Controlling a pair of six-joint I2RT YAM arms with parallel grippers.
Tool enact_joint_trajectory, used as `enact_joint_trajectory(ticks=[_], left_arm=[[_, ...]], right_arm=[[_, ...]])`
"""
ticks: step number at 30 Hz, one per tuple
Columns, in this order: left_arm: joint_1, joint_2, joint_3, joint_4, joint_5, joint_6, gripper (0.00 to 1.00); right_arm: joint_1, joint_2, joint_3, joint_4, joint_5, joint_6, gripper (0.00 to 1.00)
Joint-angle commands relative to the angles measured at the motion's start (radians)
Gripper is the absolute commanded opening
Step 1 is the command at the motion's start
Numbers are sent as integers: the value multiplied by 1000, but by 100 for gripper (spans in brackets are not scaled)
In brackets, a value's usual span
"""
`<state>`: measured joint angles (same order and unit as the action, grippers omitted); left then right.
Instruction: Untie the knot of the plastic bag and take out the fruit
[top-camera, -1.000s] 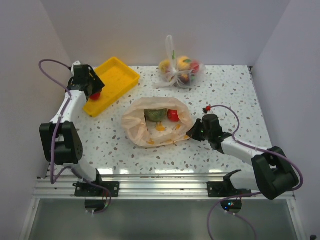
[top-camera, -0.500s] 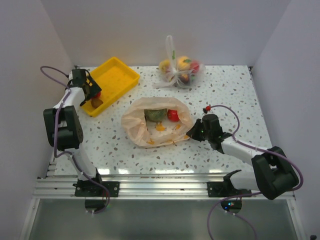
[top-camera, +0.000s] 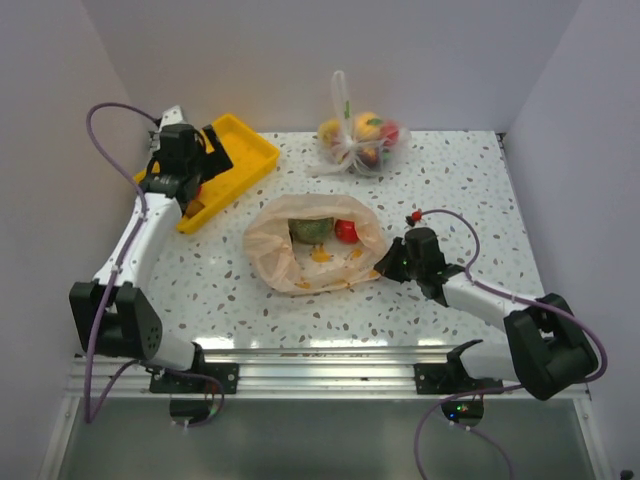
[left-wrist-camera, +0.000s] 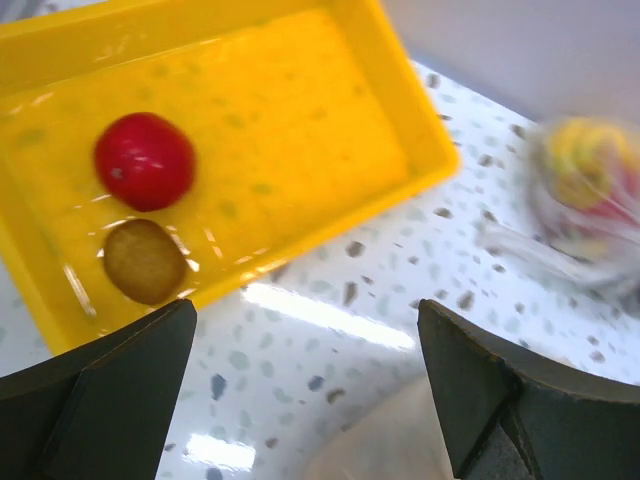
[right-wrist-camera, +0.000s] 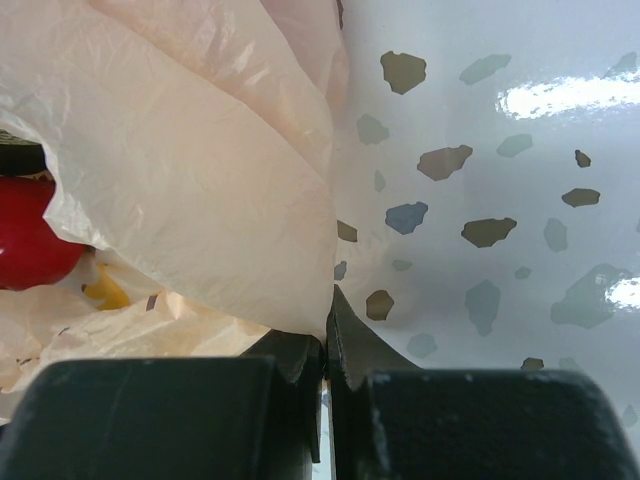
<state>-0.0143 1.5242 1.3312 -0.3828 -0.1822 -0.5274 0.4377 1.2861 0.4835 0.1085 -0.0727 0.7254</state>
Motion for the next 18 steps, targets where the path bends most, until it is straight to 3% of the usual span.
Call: enact_joint_trajectory(ticks=[1, 9, 18], left_arm=[[-101, -125, -30, -36, -31, 52, 98], [-341, -291, -58, -123, -66, 20, 98], [-763, -228, -58, -156, -189, -92, 95]], right_arm=[[-2, -34, 38, -27, 28, -21, 0], [-2, -39, 44, -33, 33, -21, 1], [-1, -48, 41, -44, 40, -21, 1]])
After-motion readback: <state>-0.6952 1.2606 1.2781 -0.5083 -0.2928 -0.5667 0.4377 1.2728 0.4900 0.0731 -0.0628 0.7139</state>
